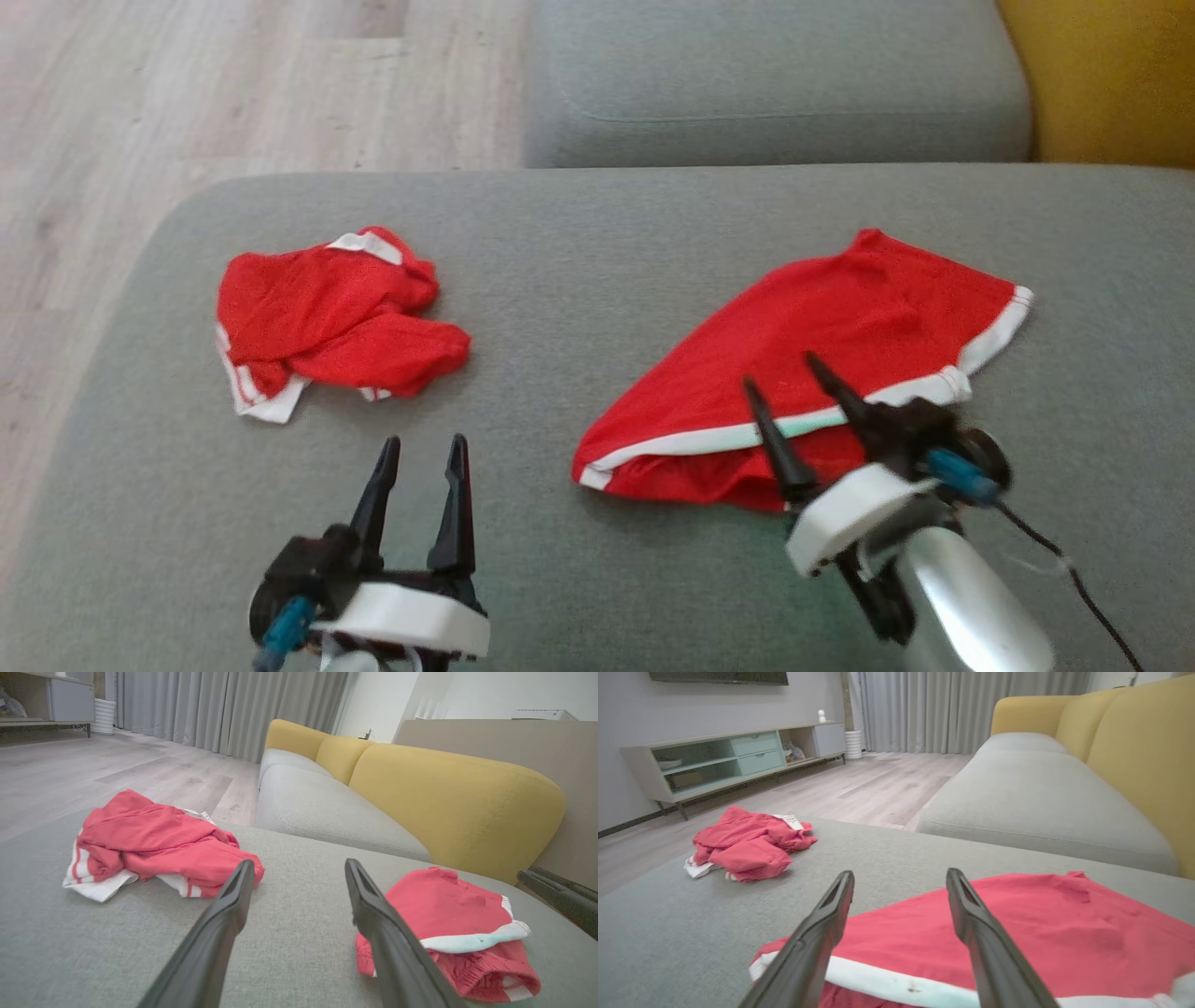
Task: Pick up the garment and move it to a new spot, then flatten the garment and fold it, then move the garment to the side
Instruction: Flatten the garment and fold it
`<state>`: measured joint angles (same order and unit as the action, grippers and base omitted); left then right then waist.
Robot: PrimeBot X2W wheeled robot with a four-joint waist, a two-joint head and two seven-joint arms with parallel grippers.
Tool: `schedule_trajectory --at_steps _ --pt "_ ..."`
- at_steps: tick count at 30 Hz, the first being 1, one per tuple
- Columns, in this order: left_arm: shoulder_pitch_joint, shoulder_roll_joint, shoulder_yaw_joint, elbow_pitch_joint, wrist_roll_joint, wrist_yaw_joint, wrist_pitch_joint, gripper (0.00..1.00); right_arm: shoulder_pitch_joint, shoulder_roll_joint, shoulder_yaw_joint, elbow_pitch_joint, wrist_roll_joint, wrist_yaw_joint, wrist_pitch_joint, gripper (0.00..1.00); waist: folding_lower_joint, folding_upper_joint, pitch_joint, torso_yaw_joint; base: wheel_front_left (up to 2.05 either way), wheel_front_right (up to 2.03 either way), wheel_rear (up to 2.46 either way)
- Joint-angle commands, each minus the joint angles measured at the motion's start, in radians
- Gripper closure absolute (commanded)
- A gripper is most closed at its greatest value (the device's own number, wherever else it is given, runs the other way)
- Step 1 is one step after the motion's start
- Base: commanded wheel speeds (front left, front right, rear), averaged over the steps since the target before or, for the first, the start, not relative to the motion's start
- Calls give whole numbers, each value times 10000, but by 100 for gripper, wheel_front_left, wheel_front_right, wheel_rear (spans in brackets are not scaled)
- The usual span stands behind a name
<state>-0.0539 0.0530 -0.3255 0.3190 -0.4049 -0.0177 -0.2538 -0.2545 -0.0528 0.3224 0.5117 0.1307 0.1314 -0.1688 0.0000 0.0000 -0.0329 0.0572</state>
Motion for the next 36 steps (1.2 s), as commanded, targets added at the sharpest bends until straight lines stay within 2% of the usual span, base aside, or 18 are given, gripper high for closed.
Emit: schedule_trajectory --at_steps 1,10,13,17,23,28,36 --pt "-616 -27 287 -299 73 3 -80 0 -12 26 48 -387 2 -7 -137 0 0 0 21 -149 0 0 0" --pt "-786 -28 -16 -205 -95 -16 -80 0 1556 26 -2533 -1738 -191 -7 -651 0 0 0 169 -656 0 0 0" --pt "-808 -28 -207 -196 -198 29 -80 0 1929 26 -3001 -1919 18 -7 -778 0 0 0 320 -763 0 0 0" --pt "-913 -28 -392 -183 -202 39 -80 0 1664 26 -3359 -1812 -9 -7 -740 0 0 0 614 -685 0 0 0" --pt "-1211 -28 -568 -209 -311 27 -80 0 367 26 -4179 -927 198 -7 -213 0 0 0 1238 -296 0 0 0" --pt "-1423 -28 -698 -177 -227 11 -80 0 -816 26 -5169 412 325 -7 58 0 0 0 1635 -18 0 0 0" --pt "-1724 -28 -927 -197 -247 34 -80 0 -1929 26 -5686 2363 -78 -7 -86 0 0 0 1975 273 0 0 0"
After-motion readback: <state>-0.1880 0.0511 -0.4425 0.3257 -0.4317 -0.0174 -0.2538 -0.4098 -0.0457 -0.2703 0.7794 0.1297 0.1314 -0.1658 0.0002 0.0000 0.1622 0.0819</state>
